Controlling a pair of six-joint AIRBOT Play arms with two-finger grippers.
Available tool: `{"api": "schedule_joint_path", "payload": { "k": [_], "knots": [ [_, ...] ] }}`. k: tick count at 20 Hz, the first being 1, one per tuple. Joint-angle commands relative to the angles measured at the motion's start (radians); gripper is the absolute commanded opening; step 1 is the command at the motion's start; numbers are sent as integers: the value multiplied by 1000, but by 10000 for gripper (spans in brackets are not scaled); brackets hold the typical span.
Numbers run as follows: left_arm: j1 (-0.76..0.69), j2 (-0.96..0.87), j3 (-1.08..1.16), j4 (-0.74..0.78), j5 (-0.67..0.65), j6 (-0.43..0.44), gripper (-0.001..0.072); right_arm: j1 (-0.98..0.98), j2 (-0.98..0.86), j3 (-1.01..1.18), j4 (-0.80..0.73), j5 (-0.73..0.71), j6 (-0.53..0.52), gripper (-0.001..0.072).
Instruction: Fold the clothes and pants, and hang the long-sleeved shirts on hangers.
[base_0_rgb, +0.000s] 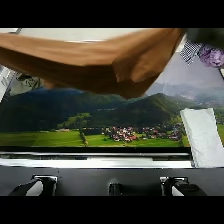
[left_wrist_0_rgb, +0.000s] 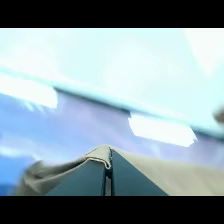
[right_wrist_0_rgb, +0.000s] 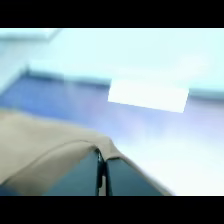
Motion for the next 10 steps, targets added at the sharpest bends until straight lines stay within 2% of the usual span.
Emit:
{"api": "schedule_joint_path", "payload": {
  "k": [1, 3, 6, 10],
  "knots": [
    [-2, 151, 98, 271, -76, -182, 13, 1, 133, 114, -49, 15, 55, 23],
    [-2, 222, 98, 378, -106, -222, 14, 1, 206, 114, -114, 15, 123, 24],
    [-2, 272, 97, 462, -131, -222, 13, 1, 249, 114, -189, 15, 208, 24],
    [-2, 216, 45, 427, -133, -112, 14, 1, 171, 113, -188, 101, 305, 24]
  ]
}}
